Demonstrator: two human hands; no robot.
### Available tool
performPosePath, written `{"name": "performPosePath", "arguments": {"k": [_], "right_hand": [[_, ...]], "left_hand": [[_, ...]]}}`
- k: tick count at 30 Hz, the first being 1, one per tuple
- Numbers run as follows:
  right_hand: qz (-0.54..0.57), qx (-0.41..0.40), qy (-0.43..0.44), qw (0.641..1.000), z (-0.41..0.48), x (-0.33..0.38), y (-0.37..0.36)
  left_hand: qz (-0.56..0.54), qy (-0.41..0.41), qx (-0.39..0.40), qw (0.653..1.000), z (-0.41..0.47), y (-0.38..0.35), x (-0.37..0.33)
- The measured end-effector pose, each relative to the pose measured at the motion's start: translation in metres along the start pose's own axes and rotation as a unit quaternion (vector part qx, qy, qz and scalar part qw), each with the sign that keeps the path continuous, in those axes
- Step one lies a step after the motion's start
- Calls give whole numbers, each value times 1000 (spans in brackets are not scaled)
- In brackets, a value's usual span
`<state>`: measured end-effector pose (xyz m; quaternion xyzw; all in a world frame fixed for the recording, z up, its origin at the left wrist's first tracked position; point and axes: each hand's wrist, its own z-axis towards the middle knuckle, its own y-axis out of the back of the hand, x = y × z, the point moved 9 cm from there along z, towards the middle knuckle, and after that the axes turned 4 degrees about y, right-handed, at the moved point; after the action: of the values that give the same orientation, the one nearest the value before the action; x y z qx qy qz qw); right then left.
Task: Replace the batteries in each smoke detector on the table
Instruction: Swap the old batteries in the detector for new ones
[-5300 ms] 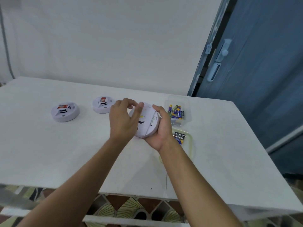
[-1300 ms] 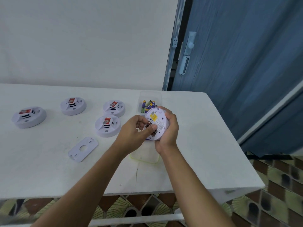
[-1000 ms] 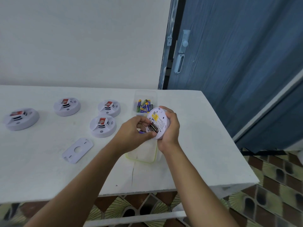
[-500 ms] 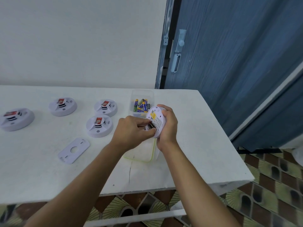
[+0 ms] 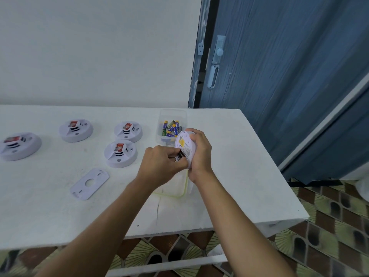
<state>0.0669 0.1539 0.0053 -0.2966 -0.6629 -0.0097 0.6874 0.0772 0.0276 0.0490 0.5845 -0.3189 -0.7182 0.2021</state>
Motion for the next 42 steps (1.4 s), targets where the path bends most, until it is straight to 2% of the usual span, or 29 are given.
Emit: {"name": "performPosePath", "arguments": {"k": [5,11,16,20,28,42], "right_hand": [[-2,-4,-15,1000,0,-6,1],[31,0,-8,999,-1,-2,-1],[59,10,8,998,0,0,-6],[87,16,-13,996,-1,-3,-9],[120,12,-26,992,-1,-7,-11],[100,4,1,995,5,-7,-2]], "left_hand": [[-14,5,4,1000,-1,-3,4],[-110,59,5,992,9,-7,23],[-290,119,90,945,11,-25,37],[-228,87,63,968,14,-20,34],[-244,65,30,967,13,-16,29],[-231,67,26,970,12,-22,29]]}}
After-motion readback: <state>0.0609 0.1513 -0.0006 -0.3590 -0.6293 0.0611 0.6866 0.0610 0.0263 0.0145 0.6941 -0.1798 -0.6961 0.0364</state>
